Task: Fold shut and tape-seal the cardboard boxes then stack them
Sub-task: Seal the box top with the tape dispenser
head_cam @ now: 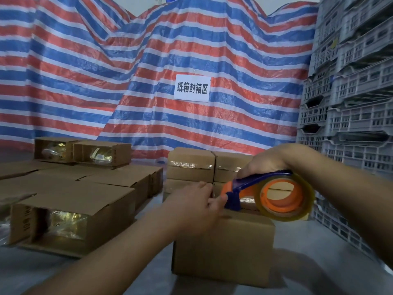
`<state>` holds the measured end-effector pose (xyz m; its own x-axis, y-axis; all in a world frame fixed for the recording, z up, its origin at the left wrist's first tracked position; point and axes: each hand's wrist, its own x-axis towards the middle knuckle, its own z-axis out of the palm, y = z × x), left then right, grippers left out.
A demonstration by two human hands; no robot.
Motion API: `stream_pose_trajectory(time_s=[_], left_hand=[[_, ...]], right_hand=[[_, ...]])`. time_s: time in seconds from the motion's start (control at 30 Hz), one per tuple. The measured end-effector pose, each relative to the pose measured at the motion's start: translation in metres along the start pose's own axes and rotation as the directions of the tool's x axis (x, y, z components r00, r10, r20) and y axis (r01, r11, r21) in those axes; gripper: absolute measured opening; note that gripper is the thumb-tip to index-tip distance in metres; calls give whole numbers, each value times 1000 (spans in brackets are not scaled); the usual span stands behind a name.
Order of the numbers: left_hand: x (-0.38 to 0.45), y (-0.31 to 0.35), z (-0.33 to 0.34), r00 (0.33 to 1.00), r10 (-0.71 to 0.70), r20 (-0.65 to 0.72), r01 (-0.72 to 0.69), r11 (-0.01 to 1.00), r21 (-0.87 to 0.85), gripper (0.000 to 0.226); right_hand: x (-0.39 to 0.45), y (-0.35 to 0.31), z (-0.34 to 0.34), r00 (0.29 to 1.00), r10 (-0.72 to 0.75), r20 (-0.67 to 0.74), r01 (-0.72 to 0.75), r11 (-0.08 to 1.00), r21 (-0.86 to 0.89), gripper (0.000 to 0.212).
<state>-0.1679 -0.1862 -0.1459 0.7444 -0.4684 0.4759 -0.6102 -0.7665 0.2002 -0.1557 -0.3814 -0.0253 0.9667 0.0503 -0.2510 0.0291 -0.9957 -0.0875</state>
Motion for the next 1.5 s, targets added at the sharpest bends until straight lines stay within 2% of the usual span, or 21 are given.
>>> stream_pose_trajectory(time_s=[0.03,0.1,0.3,0.43,0.53,0.63,0.73,0.9,1.0,1.13,1.3,1.5], left_hand=[[-4,3,5,996,-1,95,-3,999,41,62],[-10,3,12,986,-16,164,-11,986,168,77],[-9,0,12,983,0,181,-34,982,188,84],[-10,-1,12,980,6,197,-44,981,189,89],[-9,-1,12,981,-1,196,-39,980,196,90],[-10,0,12,979,1,205,-40,981,188,89],[-9,-1,10,977,9,214,-51,980,193,90],[7,18,13,981,44,187,-86,970,226,99],[14,35,25,969,99,228,-149,965,214,92],[15,32,30,967,117,224,-163,967,195,87],[13,31,31,969,121,217,-164,967,192,87],[12,29,32,970,120,210,-161,969,189,91]], right_hand=[[1,0,0,1000,11,-2,-11,1000,2,30],[0,1,-1,998,59,-1,-59,996,73,33],[-10,19,-12,996,82,27,-85,980,178,57],[-23,41,-15,996,86,39,-93,967,237,51],[-28,61,-6,995,73,72,-92,948,305,48],[-28,72,11,996,84,7,-83,968,239,45],[-26,79,22,999,38,8,-39,946,322,43],[-25,85,27,999,-27,-20,32,948,316,34],[-24,87,28,1000,-15,13,9,926,378,41],[-23,90,25,1000,1,20,-9,913,408,47],[-41,103,6,999,-27,21,17,921,388,38],[-33,126,36,999,49,1,-47,951,304,55]])
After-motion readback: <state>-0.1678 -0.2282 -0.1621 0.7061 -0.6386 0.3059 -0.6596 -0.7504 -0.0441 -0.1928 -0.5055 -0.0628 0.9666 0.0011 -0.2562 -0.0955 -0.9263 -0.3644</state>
